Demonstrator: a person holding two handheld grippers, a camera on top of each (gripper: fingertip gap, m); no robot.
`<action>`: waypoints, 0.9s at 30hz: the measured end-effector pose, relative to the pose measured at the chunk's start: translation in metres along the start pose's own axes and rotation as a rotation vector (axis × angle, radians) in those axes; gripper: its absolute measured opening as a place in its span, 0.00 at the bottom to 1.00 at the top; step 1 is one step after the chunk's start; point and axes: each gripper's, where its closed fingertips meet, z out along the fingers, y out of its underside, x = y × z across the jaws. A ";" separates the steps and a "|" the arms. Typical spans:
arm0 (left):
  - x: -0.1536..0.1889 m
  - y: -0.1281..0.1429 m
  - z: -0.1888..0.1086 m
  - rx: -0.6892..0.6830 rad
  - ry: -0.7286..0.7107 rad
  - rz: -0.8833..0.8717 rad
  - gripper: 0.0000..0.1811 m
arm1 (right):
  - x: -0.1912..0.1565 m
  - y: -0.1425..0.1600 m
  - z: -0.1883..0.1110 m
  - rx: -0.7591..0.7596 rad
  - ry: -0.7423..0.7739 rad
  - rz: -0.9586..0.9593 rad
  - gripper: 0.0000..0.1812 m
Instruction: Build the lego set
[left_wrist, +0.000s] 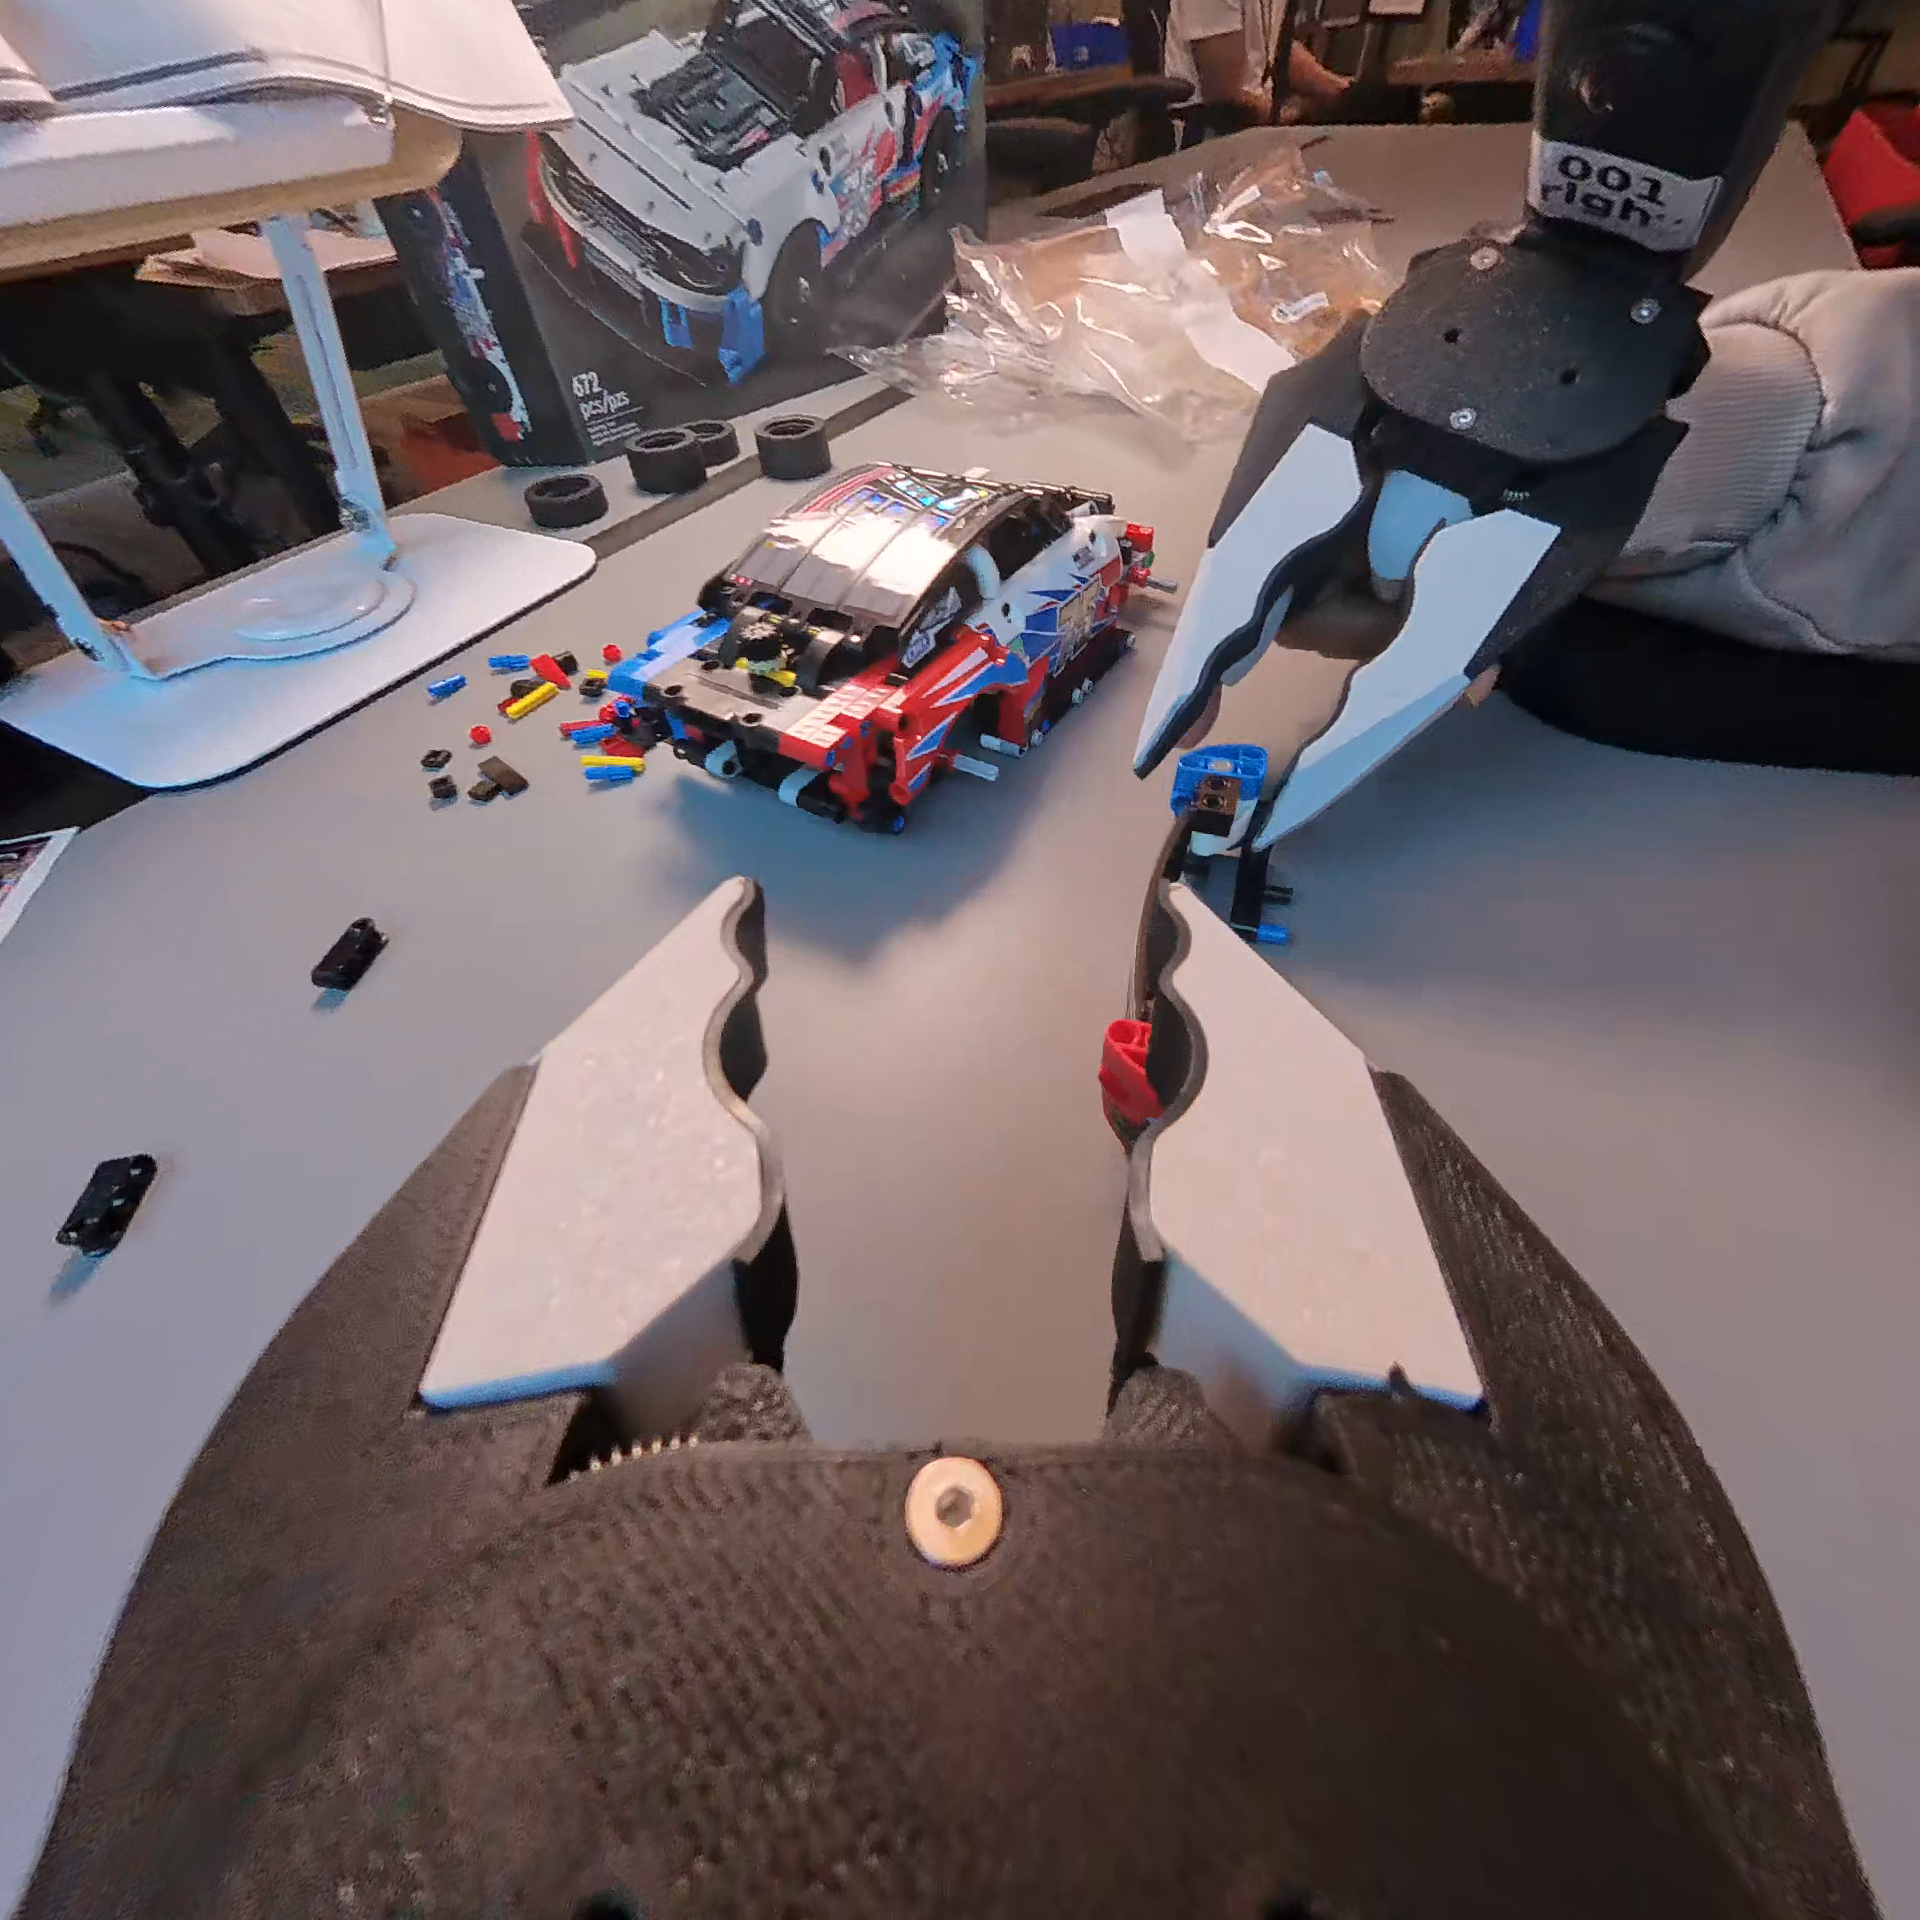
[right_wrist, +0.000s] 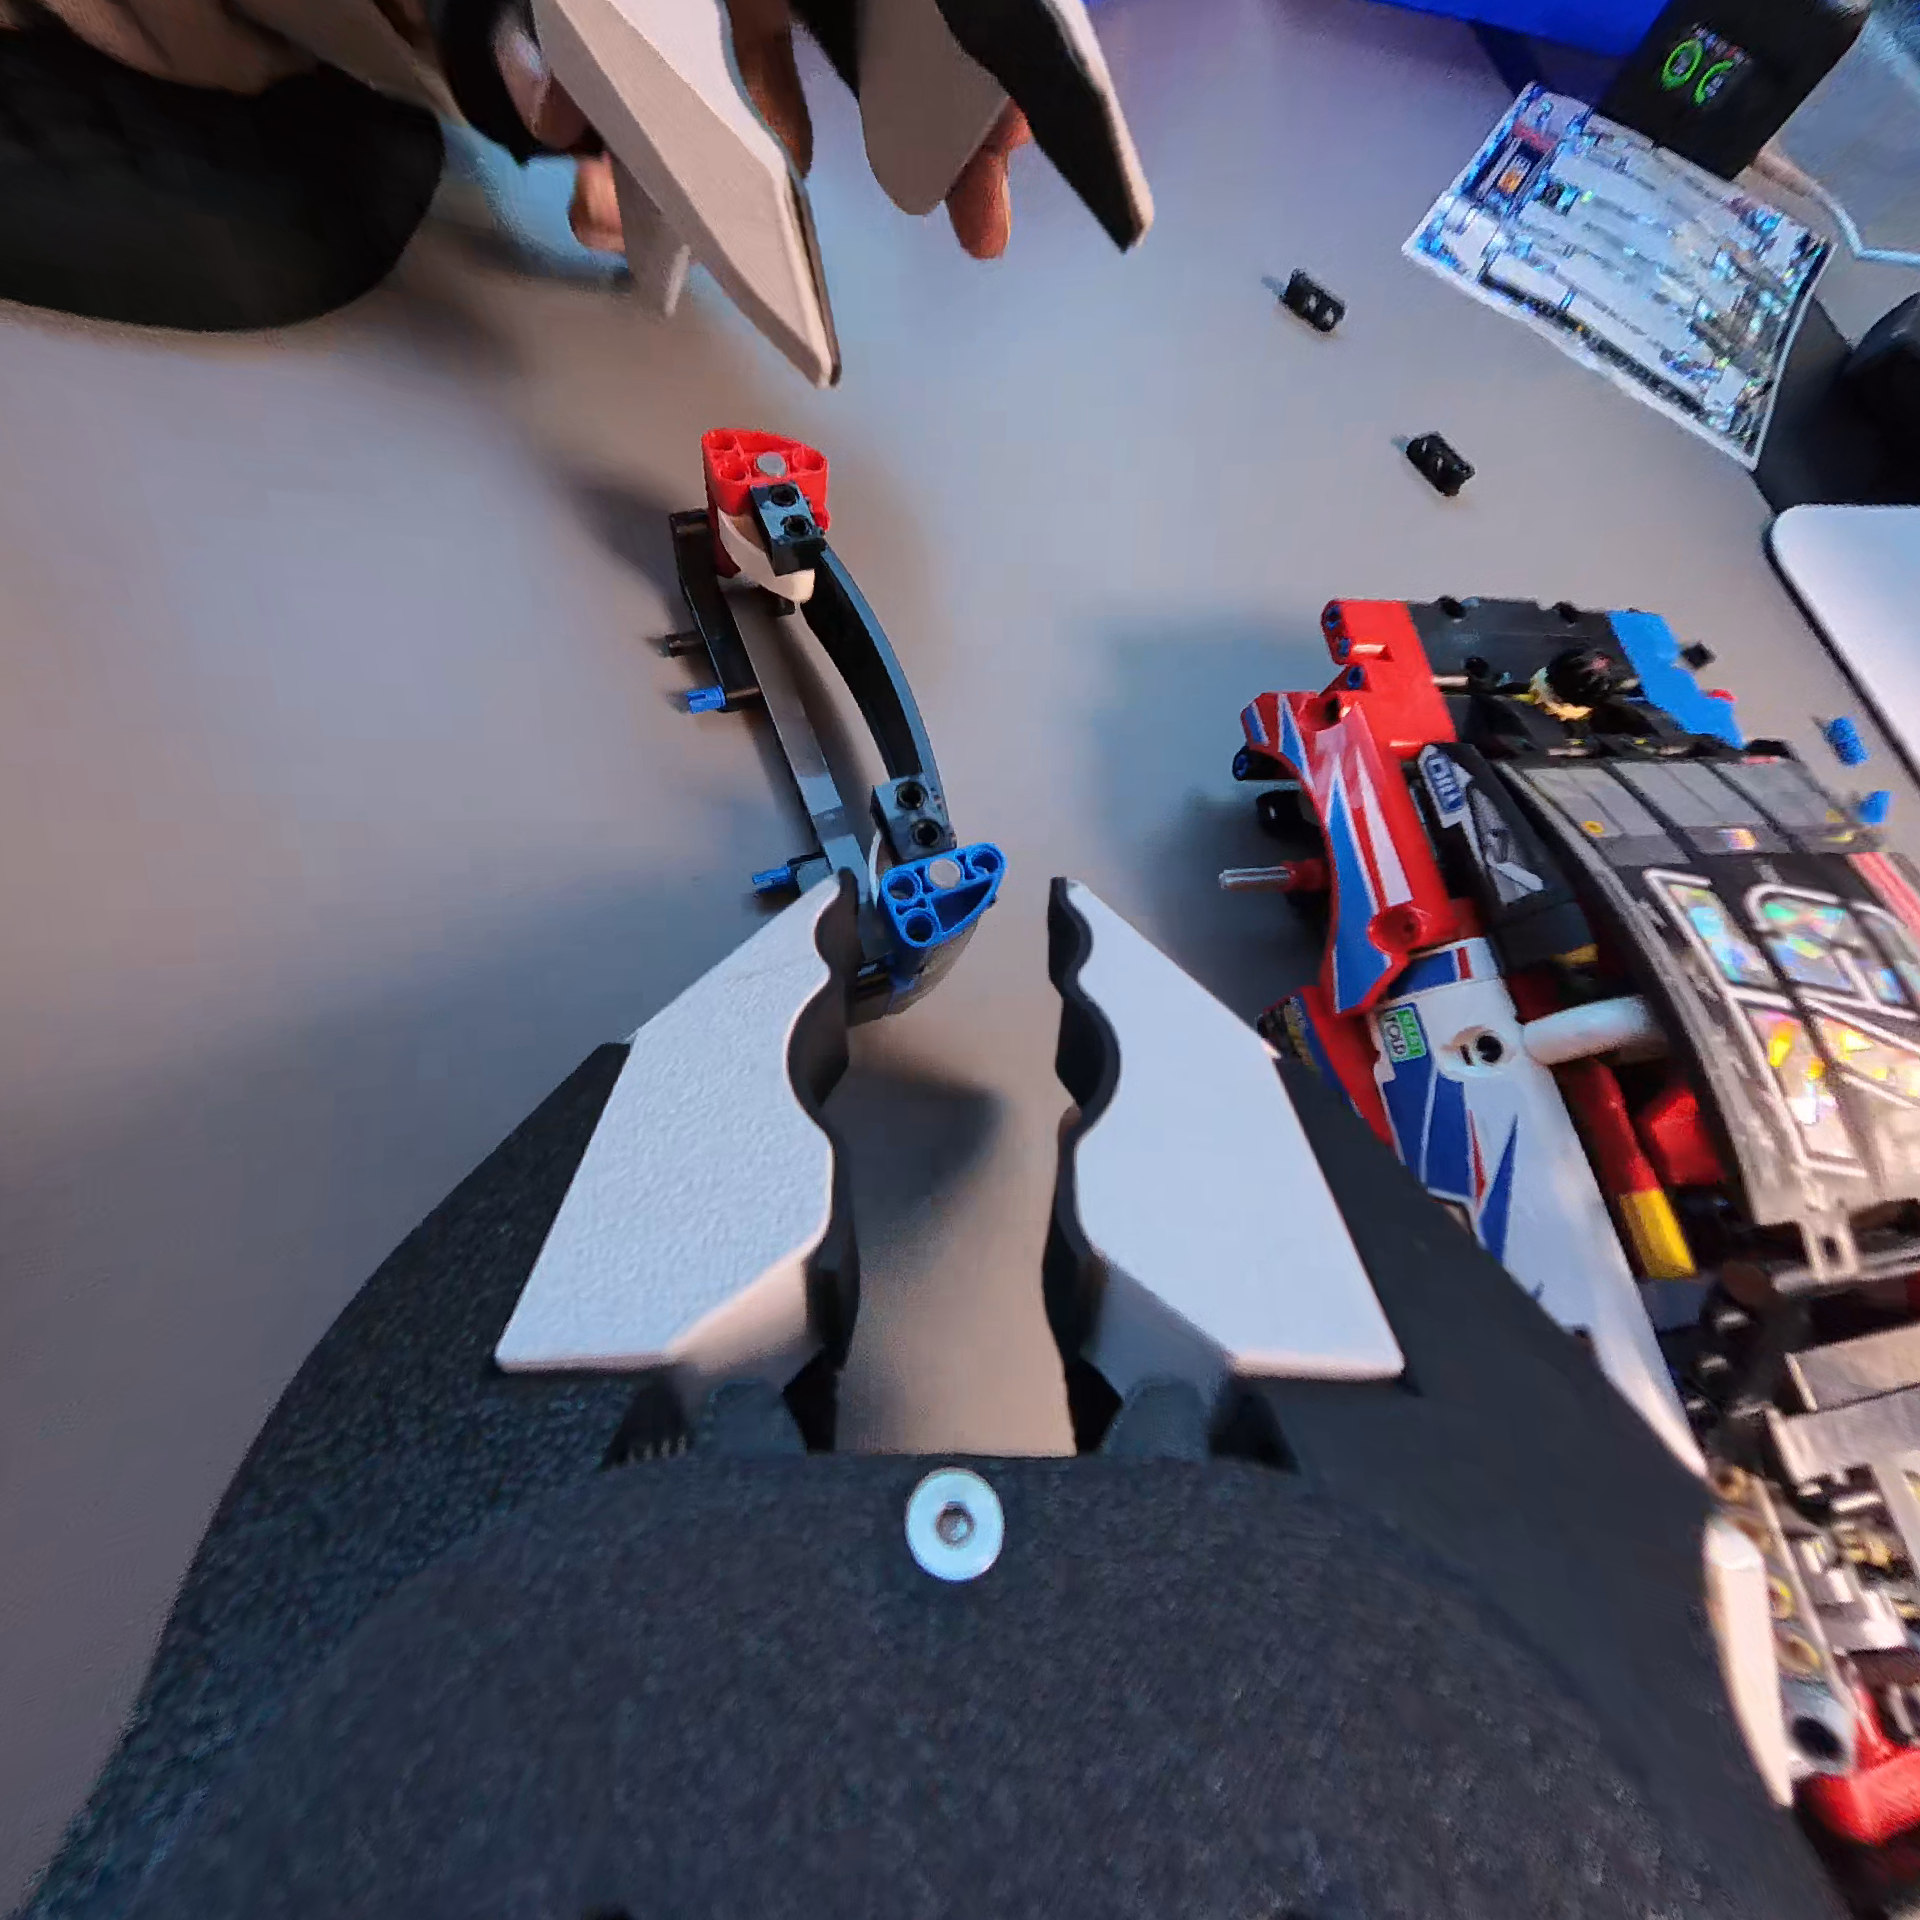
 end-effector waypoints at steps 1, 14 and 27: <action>-0.003 -0.001 -0.001 0.010 -0.009 -0.023 0.41 | 0.001 -0.009 -0.004 0.056 -0.003 0.004 0.20; -0.032 -0.015 -0.016 0.100 -0.133 -0.043 0.42 | 0.078 -0.053 -0.069 0.543 0.234 0.271 0.39; -0.045 -0.016 -0.024 0.128 -0.176 -0.054 0.40 | 0.100 -0.039 -0.075 0.530 0.385 0.299 0.25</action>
